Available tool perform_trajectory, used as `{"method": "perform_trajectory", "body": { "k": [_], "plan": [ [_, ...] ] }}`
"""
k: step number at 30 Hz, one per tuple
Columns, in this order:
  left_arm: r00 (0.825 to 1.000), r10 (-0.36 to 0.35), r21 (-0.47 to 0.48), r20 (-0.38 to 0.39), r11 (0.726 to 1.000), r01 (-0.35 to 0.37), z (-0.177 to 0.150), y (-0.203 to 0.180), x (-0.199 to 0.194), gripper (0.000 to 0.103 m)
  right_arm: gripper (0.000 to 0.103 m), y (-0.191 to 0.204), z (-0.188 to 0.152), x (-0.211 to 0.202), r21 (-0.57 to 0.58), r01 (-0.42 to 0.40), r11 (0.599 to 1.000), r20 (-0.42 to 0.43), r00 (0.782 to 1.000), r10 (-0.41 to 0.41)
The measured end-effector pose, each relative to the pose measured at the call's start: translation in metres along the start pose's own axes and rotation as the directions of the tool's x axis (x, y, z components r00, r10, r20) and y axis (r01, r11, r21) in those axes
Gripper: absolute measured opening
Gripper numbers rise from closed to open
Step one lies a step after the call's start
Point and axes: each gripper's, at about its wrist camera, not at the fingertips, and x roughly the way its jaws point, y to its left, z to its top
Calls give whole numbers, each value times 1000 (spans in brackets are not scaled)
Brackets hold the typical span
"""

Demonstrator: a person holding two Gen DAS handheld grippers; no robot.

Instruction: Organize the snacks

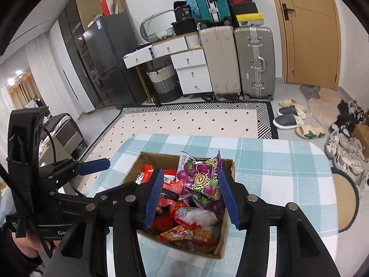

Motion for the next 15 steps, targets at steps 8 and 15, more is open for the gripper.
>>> {"method": "perform_trajectory", "body": {
  "k": [8,15],
  "plan": [
    [996,33,10,77,999,-34,-13,-7,-65,79,57,22,-6,-52,-51,2,999,59,998,1],
    [975,58,8,215,998,-61,-49,-18,-151,84,70,40,-26,-111,-85,-21,996,155,987,34]
  ]
}}
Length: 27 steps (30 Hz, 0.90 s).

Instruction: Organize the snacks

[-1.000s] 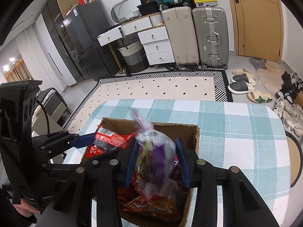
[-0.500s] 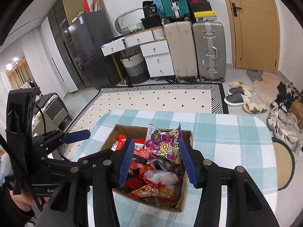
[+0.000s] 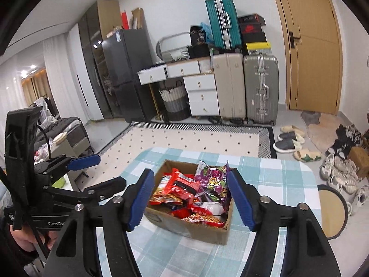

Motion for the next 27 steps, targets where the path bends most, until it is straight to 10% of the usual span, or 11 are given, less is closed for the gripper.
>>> {"method": "perform_trajectory", "body": {
  "k": [13,27],
  "plan": [
    [973,76,6,218,997,-79,-76,-12,-133,103,92,37,-87,-111,-56,-29,998,150,988,37],
    [953,119,-145,279,986,-80,-188,42,-143,103,100,20,-203,-135,-47,8,999,218,976,2]
  ]
}}
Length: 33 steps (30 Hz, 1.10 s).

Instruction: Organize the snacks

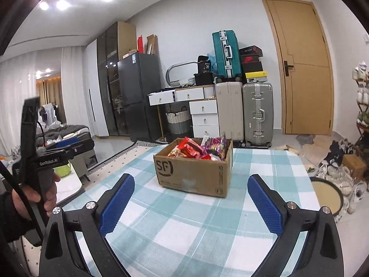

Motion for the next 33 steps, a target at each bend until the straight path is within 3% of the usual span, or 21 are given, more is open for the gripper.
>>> {"method": "perform_trajectory", "body": {
  "k": [6,12,26,33],
  "plan": [
    [998,23,-6,52,1000,-22,-48,24,8,103,101,-16,-37,5,23,54,998,2,999,-54],
    [998,32,-17,47,999,-32,-73,21,37,103,101,-30,-57,24,37,105,994,-34,994,-103],
    [996,83,42,19,996,-83,-89,-1,82,103,102,-30,-60,31,19,149,989,-29,988,-149],
    [996,83,-4,16,997,-83,-89,9,76,103,103,-30,-61,30,23,162,987,-11,987,-161]
  ]
}}
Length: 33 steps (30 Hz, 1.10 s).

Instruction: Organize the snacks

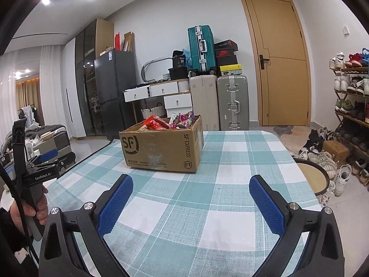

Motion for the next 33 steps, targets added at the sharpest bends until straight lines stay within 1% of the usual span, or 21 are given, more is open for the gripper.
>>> {"method": "perform_trajectory", "body": {
  "k": [3,26,33],
  "plan": [
    [1000,-8,13,22,1000,8,-1,-2,-4,103,103,0,-1,0,0,-1,1000,-4,1000,1],
    [1000,-12,6,26,1000,12,-3,-2,-3,103,103,-2,-2,2,1,5,1000,2,1000,-5],
    [999,-26,11,28,1000,26,-4,-5,-4,103,103,-3,-2,4,0,4,1000,3,1000,-4]
  ]
}}
